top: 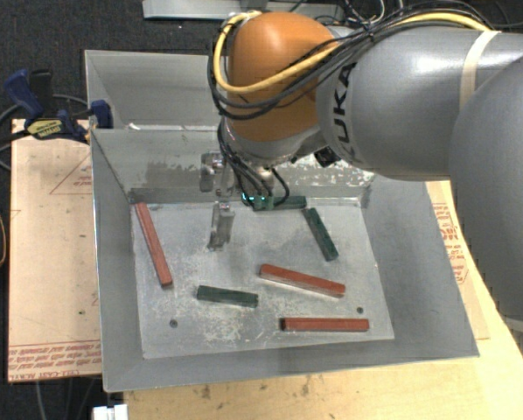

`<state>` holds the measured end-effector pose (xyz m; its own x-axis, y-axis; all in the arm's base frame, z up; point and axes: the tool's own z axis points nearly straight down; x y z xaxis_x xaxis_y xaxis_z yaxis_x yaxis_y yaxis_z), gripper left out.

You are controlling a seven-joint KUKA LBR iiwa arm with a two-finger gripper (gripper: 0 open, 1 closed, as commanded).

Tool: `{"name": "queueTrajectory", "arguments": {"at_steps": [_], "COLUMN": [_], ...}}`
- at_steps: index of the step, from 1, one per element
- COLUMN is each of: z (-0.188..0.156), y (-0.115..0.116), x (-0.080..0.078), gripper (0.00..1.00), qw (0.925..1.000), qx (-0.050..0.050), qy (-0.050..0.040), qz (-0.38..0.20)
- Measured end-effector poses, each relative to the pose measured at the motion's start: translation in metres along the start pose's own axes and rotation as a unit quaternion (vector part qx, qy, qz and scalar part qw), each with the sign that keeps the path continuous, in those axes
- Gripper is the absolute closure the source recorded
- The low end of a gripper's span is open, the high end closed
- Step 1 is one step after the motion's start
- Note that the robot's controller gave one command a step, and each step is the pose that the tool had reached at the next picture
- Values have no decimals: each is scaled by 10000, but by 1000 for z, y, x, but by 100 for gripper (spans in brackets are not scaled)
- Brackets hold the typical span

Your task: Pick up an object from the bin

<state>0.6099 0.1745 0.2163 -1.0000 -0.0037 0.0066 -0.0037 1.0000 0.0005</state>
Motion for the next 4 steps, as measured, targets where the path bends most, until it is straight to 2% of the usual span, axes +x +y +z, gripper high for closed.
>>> {"name": "queueTrajectory", "arguments": {"at_steps": [1,2,3,4], "z": [92,66,145,147], "y": [-45,-81,-164,-126], "x": [51,13,43,64], "gripper": [0,0,0,0], "qw": [9998,9996,9998,9747], "qx": [16,-1,16,-1], "qy": [19,-60,4,-35], "qz": [-209,279,-200,-2237]}}
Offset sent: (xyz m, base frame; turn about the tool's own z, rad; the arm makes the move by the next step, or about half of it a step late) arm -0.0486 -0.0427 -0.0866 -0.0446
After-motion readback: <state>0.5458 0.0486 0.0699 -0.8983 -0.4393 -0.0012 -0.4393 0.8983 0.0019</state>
